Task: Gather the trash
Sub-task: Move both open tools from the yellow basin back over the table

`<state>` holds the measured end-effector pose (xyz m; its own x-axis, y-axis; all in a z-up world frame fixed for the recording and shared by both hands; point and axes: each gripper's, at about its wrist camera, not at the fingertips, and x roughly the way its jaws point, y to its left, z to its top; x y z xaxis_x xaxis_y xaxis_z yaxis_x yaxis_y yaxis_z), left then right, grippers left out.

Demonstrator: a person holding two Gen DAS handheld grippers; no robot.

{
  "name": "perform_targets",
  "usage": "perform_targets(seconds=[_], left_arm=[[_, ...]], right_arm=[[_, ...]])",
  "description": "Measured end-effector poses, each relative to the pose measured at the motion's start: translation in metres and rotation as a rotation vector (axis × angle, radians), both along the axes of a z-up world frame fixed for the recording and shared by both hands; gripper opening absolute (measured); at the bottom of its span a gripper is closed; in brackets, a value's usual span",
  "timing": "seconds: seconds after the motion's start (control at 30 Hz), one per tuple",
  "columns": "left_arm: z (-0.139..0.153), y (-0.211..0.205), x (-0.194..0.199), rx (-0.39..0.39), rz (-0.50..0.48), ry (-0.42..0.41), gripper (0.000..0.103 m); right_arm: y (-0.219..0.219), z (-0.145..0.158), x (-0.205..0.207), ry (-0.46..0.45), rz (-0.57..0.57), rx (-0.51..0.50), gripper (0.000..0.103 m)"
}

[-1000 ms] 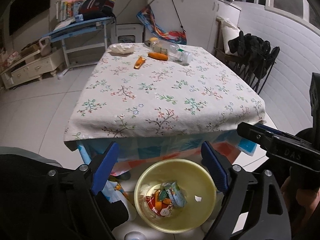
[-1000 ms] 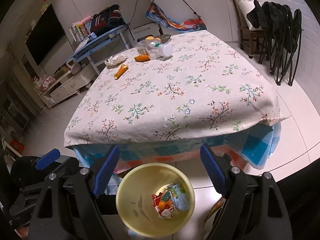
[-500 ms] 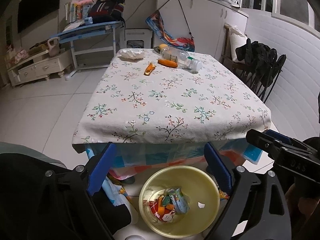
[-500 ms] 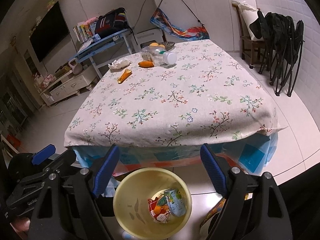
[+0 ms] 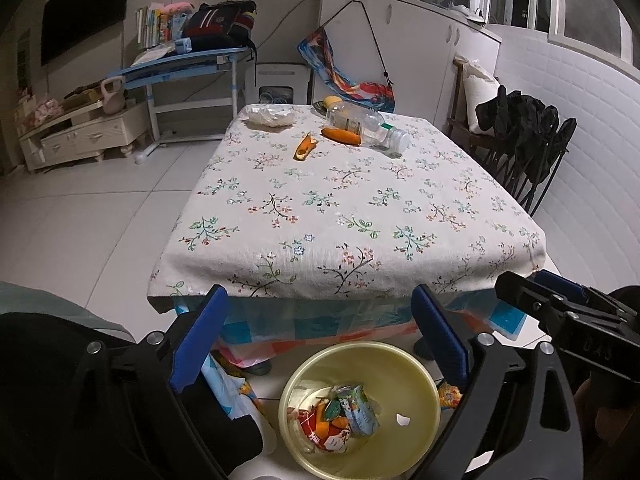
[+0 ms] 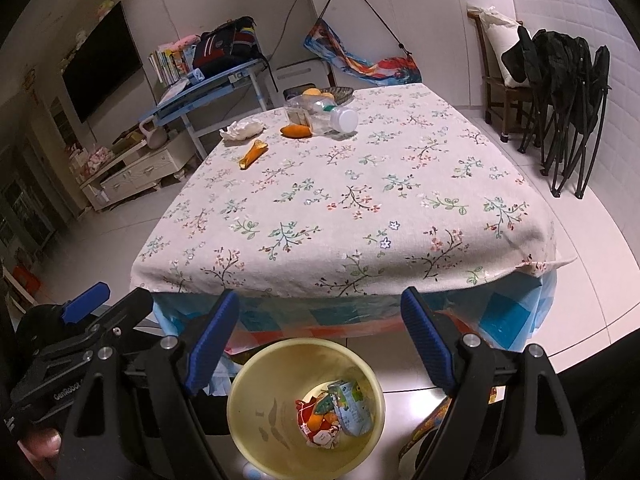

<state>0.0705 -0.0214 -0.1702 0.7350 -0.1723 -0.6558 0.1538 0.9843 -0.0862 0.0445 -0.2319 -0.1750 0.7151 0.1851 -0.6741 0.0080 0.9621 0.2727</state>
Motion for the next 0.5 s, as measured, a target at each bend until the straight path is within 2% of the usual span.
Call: perform_targets(seconds=[0.5], left_arm=[[0.014,0.008,0.02,-0.023,0.027,-0.032,0.091]], right_arm=[[0.009,0.019,0.014,-0.059,0.033,-0.023,0.084]])
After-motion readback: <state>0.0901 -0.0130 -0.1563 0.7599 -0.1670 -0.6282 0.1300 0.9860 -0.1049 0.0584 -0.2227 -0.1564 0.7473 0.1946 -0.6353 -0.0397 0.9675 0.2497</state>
